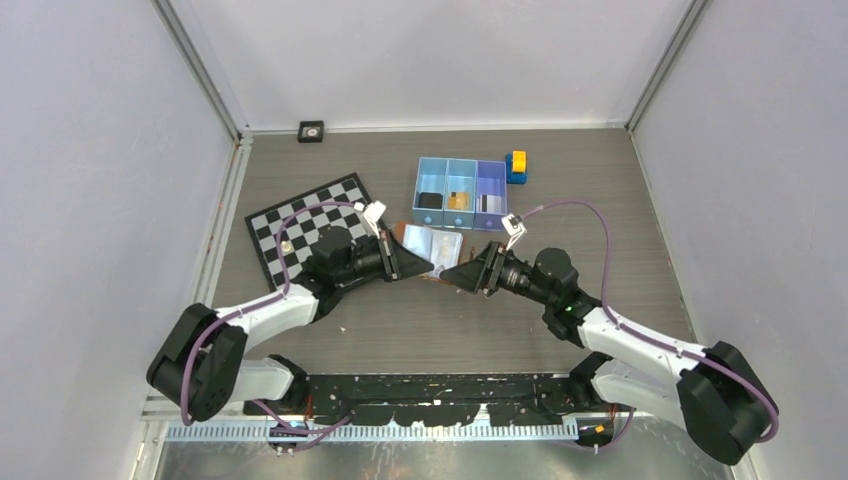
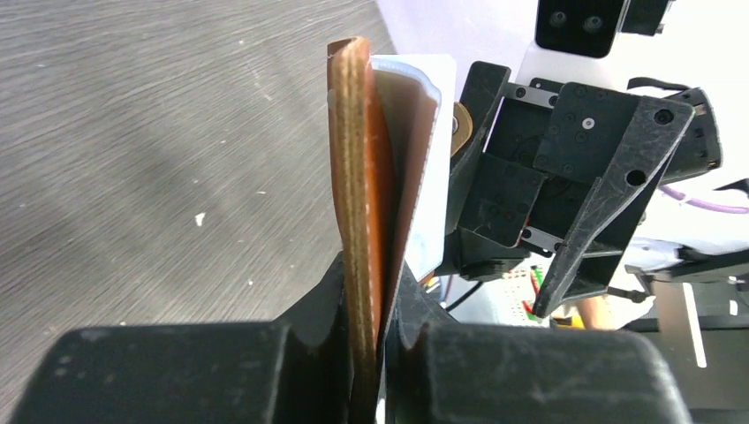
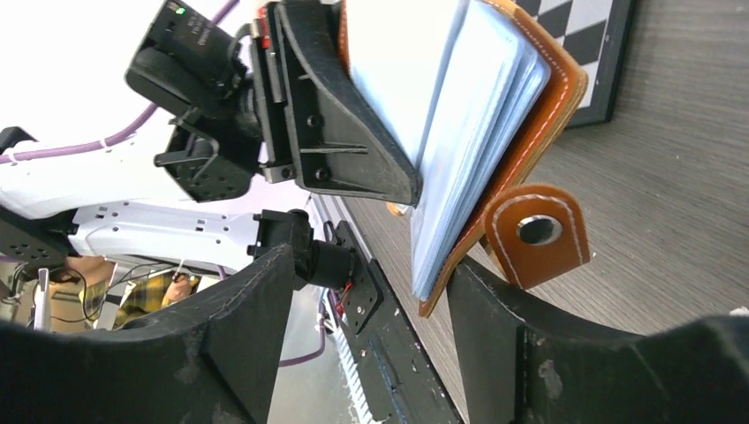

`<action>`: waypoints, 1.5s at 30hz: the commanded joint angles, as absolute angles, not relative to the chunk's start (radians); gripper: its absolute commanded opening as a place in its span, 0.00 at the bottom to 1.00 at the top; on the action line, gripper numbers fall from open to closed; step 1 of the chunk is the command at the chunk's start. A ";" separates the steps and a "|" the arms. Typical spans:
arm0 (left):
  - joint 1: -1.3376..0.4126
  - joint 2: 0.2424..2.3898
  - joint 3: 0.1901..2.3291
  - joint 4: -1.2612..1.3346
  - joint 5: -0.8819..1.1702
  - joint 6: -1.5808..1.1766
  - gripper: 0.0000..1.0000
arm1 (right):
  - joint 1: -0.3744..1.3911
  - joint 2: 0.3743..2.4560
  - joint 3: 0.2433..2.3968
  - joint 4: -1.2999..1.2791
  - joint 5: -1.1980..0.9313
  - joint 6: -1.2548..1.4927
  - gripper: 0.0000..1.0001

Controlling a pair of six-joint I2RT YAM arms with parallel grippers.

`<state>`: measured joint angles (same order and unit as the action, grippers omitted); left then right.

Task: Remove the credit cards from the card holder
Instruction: Remove the credit card from the card holder.

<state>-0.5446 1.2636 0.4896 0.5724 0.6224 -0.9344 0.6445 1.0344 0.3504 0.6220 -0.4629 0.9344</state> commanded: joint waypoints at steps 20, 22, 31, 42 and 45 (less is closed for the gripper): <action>-0.482 1.280 0.410 0.996 0.741 -1.133 0.00 | 0.585 0.886 0.385 0.416 -0.239 0.881 0.46; -0.482 1.285 0.408 1.023 0.745 -1.145 0.00 | 0.582 0.897 0.388 0.415 -0.246 0.887 0.46; -0.483 1.324 0.408 1.095 0.770 -1.182 0.00 | 0.575 0.940 0.389 0.477 -0.312 0.905 0.47; -0.482 1.339 0.403 1.159 0.781 -1.214 0.00 | 0.568 0.908 0.339 0.623 -0.376 0.951 0.58; -0.482 1.351 0.401 1.211 0.788 -1.239 0.00 | 0.567 0.918 0.321 0.712 -0.416 0.980 0.62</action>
<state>-0.4797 1.3407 0.4030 1.0637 0.7559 -1.2049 0.5682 0.9287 0.3397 0.5209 -0.3470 0.9360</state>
